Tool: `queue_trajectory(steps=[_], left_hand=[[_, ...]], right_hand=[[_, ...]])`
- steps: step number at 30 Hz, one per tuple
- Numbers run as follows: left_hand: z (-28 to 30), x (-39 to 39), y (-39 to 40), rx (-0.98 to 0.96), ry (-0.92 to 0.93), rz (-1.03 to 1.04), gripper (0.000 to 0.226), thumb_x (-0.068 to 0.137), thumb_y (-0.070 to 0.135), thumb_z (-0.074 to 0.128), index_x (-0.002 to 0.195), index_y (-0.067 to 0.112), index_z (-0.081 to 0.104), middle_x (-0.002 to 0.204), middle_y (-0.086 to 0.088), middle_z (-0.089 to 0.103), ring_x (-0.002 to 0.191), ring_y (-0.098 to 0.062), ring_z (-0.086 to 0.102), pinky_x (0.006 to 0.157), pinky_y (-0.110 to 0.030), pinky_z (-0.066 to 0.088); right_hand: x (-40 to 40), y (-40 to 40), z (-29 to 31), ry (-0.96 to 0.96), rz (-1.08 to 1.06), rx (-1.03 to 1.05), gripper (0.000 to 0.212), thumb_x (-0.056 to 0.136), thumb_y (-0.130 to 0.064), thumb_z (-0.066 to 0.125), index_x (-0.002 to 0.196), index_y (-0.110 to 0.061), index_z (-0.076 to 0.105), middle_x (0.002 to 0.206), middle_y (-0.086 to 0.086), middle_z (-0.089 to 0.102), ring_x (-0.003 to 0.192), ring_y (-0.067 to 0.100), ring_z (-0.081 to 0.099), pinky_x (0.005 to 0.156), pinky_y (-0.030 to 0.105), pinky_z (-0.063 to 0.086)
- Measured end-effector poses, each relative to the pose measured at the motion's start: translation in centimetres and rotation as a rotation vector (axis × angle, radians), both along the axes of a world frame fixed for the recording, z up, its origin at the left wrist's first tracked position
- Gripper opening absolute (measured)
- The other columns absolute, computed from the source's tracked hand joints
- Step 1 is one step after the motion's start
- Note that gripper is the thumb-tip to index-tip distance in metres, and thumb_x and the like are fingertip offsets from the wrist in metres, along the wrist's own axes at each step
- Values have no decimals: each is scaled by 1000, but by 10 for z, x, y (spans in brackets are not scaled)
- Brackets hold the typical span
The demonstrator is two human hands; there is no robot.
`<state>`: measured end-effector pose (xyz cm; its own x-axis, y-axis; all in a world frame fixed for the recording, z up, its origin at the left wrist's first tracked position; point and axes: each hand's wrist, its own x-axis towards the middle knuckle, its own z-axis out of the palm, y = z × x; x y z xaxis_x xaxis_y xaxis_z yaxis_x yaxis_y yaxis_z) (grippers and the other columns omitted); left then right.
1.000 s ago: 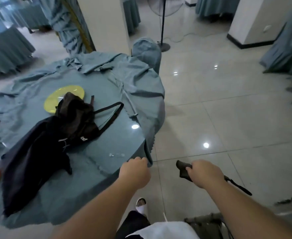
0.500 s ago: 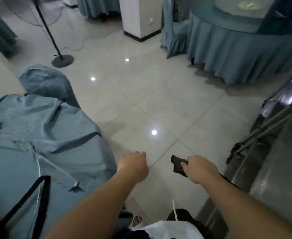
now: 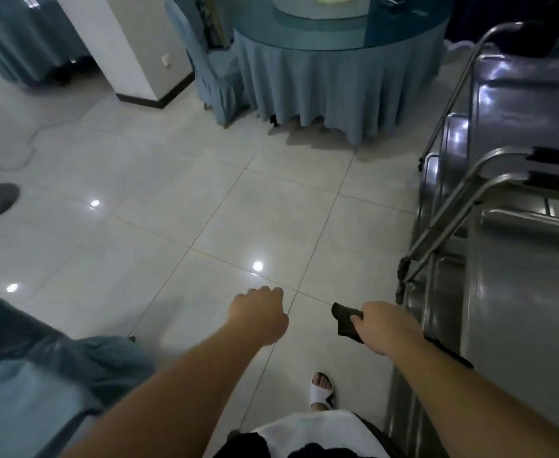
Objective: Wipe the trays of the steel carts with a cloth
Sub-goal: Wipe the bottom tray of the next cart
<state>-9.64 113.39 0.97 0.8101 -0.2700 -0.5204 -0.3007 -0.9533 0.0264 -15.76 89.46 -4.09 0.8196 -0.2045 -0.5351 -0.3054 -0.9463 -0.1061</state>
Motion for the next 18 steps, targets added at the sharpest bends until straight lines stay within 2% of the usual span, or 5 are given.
queue_trajectory(steps=[2,5,10,13,18], left_hand=[[5,36,-21,-31,-18,0,46,100,31,45,145,22,50,135,-2,59,121,-26,58,96,-39,43],[9,82,-50,-73,-14,0,45,101,34,46,144,22,51,132,-1,60,120,-26,59,89,-37,41],[4,156,-94,-75,13,-98,45,99,33,47,142,24,52,133,1,60,119,-25,59,84,-35,39],[-4,202,-123,-72,40,-201,45,98,33,47,142,24,52,134,0,60,120,-26,58,85,-36,39],[-17,285,-175,-62,77,-421,46,100,34,46,144,23,50,138,-2,58,124,-27,57,95,-40,43]], right_hand=[[31,-20,8,-17,-22,-1,37,106,-49,40,103,-22,65,98,1,67,87,22,66,78,35,54],[68,-47,16,-38,-79,-1,37,107,-49,39,104,-22,65,100,1,67,90,23,65,82,37,56],[103,-84,9,-34,-219,-10,38,107,-49,36,104,-23,63,91,-3,59,85,20,61,73,34,50],[121,-104,0,3,-334,-5,39,108,-48,36,107,-22,65,92,-4,62,86,16,66,82,36,58],[157,-124,-9,28,-598,50,36,107,-49,38,102,-23,63,87,-3,63,80,15,65,84,39,59]])
